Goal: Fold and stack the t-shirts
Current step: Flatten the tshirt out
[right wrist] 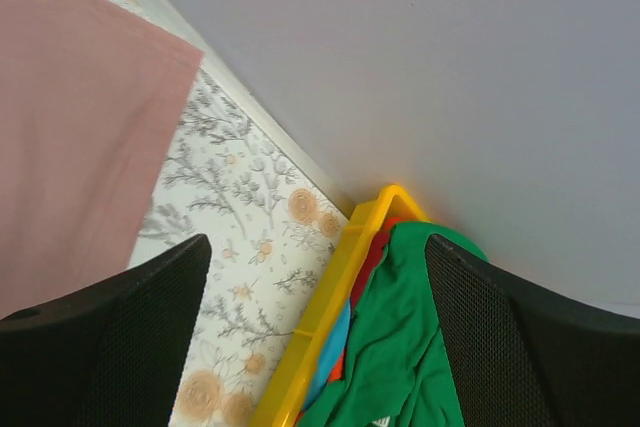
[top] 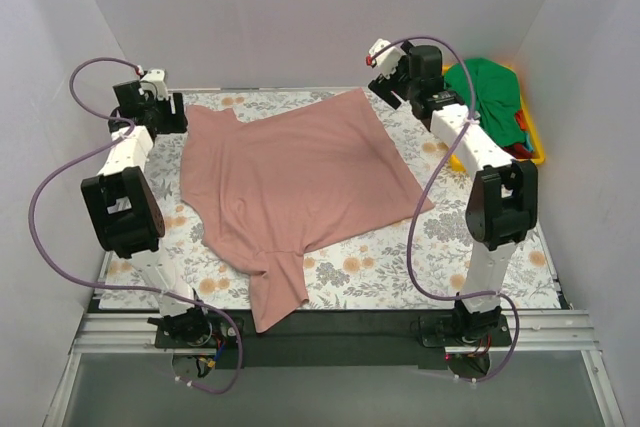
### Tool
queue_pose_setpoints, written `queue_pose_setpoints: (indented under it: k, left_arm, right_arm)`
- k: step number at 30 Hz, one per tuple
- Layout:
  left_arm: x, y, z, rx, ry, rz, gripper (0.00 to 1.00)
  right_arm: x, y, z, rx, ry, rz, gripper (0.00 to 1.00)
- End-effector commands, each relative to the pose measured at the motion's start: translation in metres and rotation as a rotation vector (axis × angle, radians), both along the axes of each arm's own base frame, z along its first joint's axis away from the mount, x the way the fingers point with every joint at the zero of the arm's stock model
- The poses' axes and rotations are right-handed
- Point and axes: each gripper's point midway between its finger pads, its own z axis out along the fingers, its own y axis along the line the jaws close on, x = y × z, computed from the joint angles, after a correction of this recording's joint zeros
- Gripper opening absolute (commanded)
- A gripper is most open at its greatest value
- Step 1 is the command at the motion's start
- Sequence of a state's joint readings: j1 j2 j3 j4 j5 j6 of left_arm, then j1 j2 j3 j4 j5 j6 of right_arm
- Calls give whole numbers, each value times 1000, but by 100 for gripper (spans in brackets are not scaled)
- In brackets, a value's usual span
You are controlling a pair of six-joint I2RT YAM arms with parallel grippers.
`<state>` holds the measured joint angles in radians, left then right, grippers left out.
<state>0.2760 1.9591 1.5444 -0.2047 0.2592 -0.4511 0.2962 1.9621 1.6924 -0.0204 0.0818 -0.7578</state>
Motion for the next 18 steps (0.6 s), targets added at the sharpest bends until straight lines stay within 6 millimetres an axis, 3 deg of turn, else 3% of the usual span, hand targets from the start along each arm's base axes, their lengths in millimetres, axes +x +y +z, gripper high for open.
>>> queue_pose_setpoints:
  k: [1, 5, 9, 15, 18]
  left_arm:
    - [-60, -38, -5, -125, 135, -68, 66]
    - [-102, -52, -47, -178, 302, -79, 53]
    - [-115, -55, -66, -199, 360, -66, 40]
    - [-125, -39, -100, -161, 472, 23, 17]
    - [-158, -36, -121, -119, 580, 42, 8]
  right_arm:
    - [-61, 18, -50, 44, 329, 136, 94]
    - [-95, 16, -86, 33, 506, 162, 86]
    - [-112, 13, -125, 31, 637, 153, 70]
    - [-132, 13, -179, 49, 792, 137, 47]
    - [-144, 10, -199, 33, 850, 128, 44]
